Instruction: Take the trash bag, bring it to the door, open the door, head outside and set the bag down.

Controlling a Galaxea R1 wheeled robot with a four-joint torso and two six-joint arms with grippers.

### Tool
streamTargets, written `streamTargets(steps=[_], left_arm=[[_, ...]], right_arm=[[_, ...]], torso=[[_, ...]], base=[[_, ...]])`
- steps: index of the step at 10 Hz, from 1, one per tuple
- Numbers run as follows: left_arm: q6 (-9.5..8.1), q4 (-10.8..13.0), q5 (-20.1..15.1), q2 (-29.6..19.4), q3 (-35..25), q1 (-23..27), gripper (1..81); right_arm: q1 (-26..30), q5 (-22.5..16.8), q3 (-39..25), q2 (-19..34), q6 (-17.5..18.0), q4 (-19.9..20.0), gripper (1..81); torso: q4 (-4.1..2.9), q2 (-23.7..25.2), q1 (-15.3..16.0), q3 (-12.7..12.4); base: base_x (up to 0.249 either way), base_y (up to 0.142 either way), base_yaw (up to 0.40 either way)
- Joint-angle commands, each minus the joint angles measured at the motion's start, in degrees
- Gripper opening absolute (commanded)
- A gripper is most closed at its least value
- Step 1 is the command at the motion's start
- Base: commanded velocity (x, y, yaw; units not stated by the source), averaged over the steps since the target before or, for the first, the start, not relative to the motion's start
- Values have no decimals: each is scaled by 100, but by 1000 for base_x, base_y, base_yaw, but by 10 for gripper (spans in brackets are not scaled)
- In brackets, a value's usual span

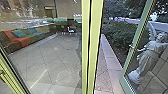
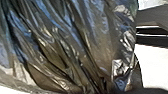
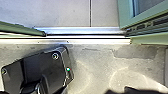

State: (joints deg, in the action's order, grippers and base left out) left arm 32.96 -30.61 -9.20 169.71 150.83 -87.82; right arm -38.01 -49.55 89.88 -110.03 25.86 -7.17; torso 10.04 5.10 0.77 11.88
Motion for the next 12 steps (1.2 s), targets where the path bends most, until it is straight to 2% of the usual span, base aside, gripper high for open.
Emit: streamTargets(steps=[1,3,6,8,9,12], left_arm=[[44,-33,-521,-15,-45,164,10],[35,-41,-512,-24,-45,173,10],[26,-59,-512,20,-45,252,10],[17,-59,-469,56,-45,295,10],[-27,-68,-451,73,-45,313,10],[-71,-85,-442,195,-45,331,10]], right_arm=[[-1308,1323,-428,-267,-141,559,811],[-2258,2167,-368,-487,-616,576,811],[-3357,3126,326,-1128,-1064,603,811],[-3718,3233,897,-1769,-1319,445,811],[-3815,3198,1431,-2191,-1425,356,811],[-4071,3286,3007,-3308,-1425,365,811]], torso=[[0,0,0,0],[0,0,0,0],[0,0,0,-2],[0,0,0,-2],[0,0,-2,-2],[0,0,-2,-5]], base=[[0,0,0],[0,0,0],[0,0,0],[0,0,0],[0,0,0],[0,0,0]])
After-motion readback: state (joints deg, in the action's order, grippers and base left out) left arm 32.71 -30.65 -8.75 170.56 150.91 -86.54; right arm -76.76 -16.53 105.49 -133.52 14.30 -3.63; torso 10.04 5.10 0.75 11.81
